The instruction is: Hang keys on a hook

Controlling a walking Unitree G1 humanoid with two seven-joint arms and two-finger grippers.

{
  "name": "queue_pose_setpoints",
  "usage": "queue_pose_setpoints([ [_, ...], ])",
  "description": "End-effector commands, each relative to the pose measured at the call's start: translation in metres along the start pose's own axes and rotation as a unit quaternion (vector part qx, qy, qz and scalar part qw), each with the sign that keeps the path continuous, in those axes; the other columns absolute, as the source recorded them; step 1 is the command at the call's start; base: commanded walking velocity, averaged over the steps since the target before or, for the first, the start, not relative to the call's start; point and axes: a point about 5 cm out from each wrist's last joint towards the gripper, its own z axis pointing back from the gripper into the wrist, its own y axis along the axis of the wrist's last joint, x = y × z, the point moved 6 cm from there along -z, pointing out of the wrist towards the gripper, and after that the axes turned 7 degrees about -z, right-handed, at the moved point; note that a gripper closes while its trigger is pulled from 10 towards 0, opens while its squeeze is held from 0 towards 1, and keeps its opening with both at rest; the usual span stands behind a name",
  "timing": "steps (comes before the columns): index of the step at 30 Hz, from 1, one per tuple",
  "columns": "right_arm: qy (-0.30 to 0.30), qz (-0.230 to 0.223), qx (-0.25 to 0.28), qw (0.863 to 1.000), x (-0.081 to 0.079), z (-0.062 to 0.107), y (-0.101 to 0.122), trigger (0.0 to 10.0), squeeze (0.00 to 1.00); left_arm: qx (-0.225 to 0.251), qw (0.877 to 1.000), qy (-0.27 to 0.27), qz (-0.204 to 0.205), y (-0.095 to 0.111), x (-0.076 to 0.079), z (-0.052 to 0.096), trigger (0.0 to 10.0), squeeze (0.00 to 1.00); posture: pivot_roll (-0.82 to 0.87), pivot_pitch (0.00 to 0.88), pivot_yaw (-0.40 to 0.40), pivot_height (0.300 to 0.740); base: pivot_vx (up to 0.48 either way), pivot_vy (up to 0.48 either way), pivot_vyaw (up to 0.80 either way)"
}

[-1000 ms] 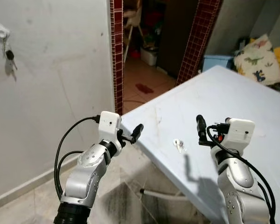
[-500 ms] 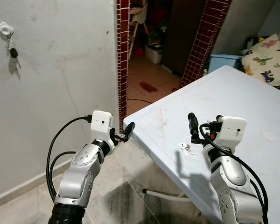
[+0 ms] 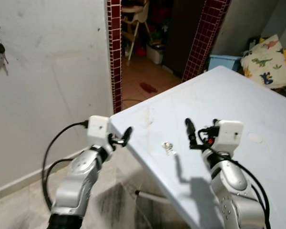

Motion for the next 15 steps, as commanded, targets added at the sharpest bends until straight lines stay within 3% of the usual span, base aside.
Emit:
queue_pose_setpoints([
  [1, 0.019, -0.002, -0.001, 1.000, -0.005, -0.001, 0.003, 10.0, 0.00, 0.006, 1.000, 0.016, -0.022, 0.003, -0.007, 0.008, 10.0, 0.00, 0.10, 0.000, -0.052, 0.740, 0.000, 0.000, 0.00],
  [9, 0.044, 0.004, -0.048, 0.998, -0.011, -0.013, -0.008, 10.0, 0.00, -0.044, 0.998, -0.007, -0.048, -0.026, -0.020, 0.040, 10.0, 0.00, 0.14, 0.000, -0.060, 0.740, 0.000, 0.000, 0.00],
  [13, 0.038, 0.006, -0.071, 0.997, -0.010, -0.019, -0.018, 10.0, 0.00, -0.052, 0.997, -0.038, -0.047, -0.029, -0.014, 0.045, 10.0, 0.00, 0.14, 0.000, -0.060, 0.740, 0.000, 0.000, 0.00],
  [15, 0.042, 0.032, -0.116, 0.992, -0.011, -0.022, -0.035, 10.0, 0.00, -0.065, 0.995, -0.070, -0.031, -0.034, -0.005, 0.047, 10.0, 0.00, 0.14, 0.000, -0.058, 0.740, 0.000, 0.000, 0.00],
])
